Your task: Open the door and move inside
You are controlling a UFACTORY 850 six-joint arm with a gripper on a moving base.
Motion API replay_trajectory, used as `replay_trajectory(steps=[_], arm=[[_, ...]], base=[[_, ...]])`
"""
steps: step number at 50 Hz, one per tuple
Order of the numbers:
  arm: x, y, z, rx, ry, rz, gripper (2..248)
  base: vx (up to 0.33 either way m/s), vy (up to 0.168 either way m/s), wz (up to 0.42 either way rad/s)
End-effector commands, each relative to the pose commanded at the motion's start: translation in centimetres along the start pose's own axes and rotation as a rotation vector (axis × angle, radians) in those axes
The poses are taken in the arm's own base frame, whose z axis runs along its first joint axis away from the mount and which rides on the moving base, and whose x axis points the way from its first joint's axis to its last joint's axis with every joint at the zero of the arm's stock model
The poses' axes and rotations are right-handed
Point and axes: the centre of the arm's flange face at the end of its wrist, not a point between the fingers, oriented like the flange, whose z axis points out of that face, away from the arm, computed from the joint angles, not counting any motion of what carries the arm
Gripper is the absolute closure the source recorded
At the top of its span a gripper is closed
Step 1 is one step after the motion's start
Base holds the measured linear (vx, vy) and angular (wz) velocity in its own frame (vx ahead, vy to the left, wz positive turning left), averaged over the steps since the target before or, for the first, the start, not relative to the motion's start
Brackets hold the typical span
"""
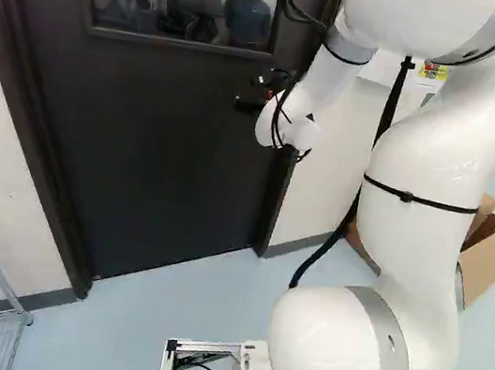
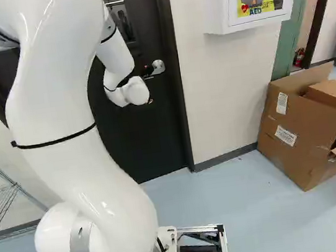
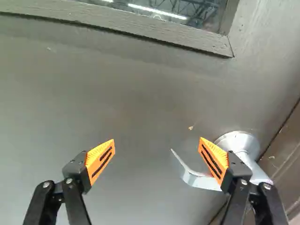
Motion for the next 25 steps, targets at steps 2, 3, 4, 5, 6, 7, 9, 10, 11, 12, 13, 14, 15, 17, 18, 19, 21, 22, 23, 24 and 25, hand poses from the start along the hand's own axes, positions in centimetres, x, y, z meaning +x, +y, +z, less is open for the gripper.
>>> replay_trajectory(steps=[2,3,4,5,6,7,9,10,11,12,13,14,15,17,18,19,21,22,23,24,25], arm=[[-0.2,0.0,0.0,0.001,-0.004,0.001,3],[-0.3,-0.1,0.0,0.001,-0.006,0.002,3],[-0.4,-0.1,0.0,0.002,-0.008,0.002,3],[-0.5,-0.1,0.0,0.002,-0.010,0.003,3],[-0.7,-0.1,0.0,0.002,-0.012,0.004,3],[-0.8,-0.1,0.0,0.003,-0.014,0.004,3],[-1.0,-0.2,0.1,0.004,-0.018,0.005,3],[-1.1,-0.2,0.1,0.004,-0.020,0.006,3],[-1.2,-0.2,0.1,0.004,-0.022,0.007,3],[-1.3,-0.2,0.1,0.005,-0.024,0.007,3],[-1.4,-0.3,0.1,0.005,-0.026,0.008,3],[-1.5,-0.3,0.1,0.006,-0.028,0.008,3],[-1.6,-0.3,0.1,0.006,-0.030,0.009,3],[-1.8,-0.3,0.1,0.007,-0.034,0.010,3],[-2.0,-0.4,0.1,0.007,-0.036,0.011,3],[-2.1,-0.4,0.1,0.007,-0.038,0.011,3],[-2.3,-0.4,0.1,0.008,-0.042,0.013,3],[-2.4,-0.4,0.2,0.009,-0.044,0.013,3],[-2.5,-0.4,0.2,0.009,-0.046,0.014,3],[-2.6,-0.5,0.2,0.009,-0.048,0.014,3],[-2.7,-0.5,0.2,0.010,-0.050,0.015,3]], base=[[0.000,0.000,0.000],[0.000,0.000,0.000],[0.000,0.000,0.000],[0.000,0.000,0.000],[0.000,0.000,0.000],[0.000,0.000,0.000],[0.000,0.000,0.000],[0.000,0.000,0.000],[0.000,0.000,0.000],[0.000,0.000,0.000],[0.000,0.000,0.000],[0.000,0.000,0.000],[0.000,0.000,0.000],[0.000,0.000,0.000],[0.000,0.000,0.000],[0.000,0.000,0.000],[0.000,0.000,0.000],[0.000,0.000,0.000],[0.000,0.000,0.000],[0.000,0.000,0.000],[0.000,0.000,0.000]])
